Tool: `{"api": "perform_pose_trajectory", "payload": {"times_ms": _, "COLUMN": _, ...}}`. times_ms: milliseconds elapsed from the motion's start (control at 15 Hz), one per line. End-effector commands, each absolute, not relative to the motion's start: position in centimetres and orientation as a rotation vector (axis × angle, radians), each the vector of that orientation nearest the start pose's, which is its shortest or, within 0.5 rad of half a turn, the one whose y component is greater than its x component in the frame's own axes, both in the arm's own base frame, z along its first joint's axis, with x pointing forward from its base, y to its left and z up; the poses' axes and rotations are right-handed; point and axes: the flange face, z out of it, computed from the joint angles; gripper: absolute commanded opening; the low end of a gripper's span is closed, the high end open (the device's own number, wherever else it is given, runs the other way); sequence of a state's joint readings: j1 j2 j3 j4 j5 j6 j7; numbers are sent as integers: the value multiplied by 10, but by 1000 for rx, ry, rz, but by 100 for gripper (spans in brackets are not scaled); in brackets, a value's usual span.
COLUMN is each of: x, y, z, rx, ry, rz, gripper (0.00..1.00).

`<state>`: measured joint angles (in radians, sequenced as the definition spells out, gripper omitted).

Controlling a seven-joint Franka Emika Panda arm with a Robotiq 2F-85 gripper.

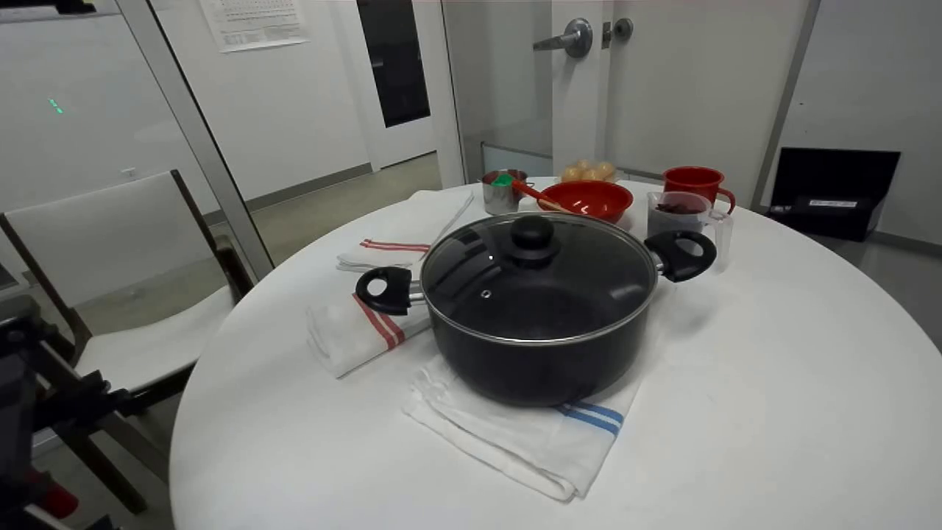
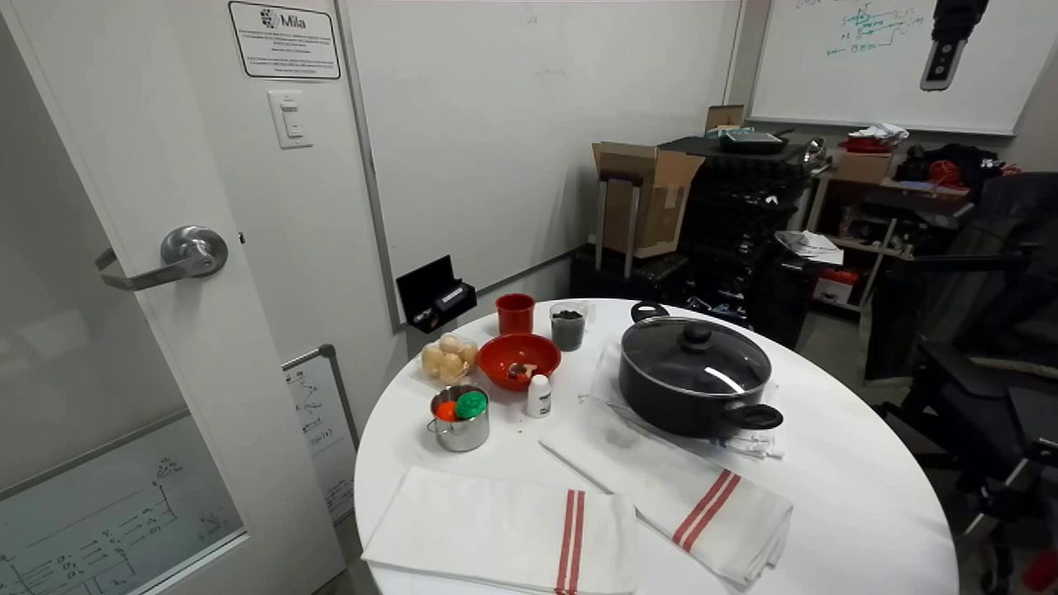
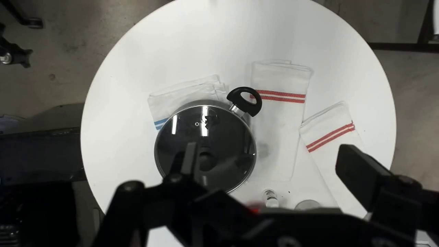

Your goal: Take the lid of the pot

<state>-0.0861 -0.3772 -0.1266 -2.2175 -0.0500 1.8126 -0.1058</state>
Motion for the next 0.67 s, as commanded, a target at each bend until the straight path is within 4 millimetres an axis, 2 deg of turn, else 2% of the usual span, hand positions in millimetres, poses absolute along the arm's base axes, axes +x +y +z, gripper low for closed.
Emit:
{"api": "perform_pose_trajectory", "payload": {"times_ms": 0, "x": 458, "y": -103, "z": 510, "rx": -3118, "ry": 96, "rz": 134, "gripper": 100}}
{"api": "perform_pose_trajectory", "payload": {"times_ms": 267, "x": 503, "y": -101, "z": 474, "rx": -3099, "ry": 94, "rz": 258, "gripper": 100}}
{"api": "perform_pose_trajectory", "payload": {"times_ms": 600, "x": 557, "y": -104, "z": 414, "rx": -3084, "ry": 127, "rz": 425, "gripper": 100}}
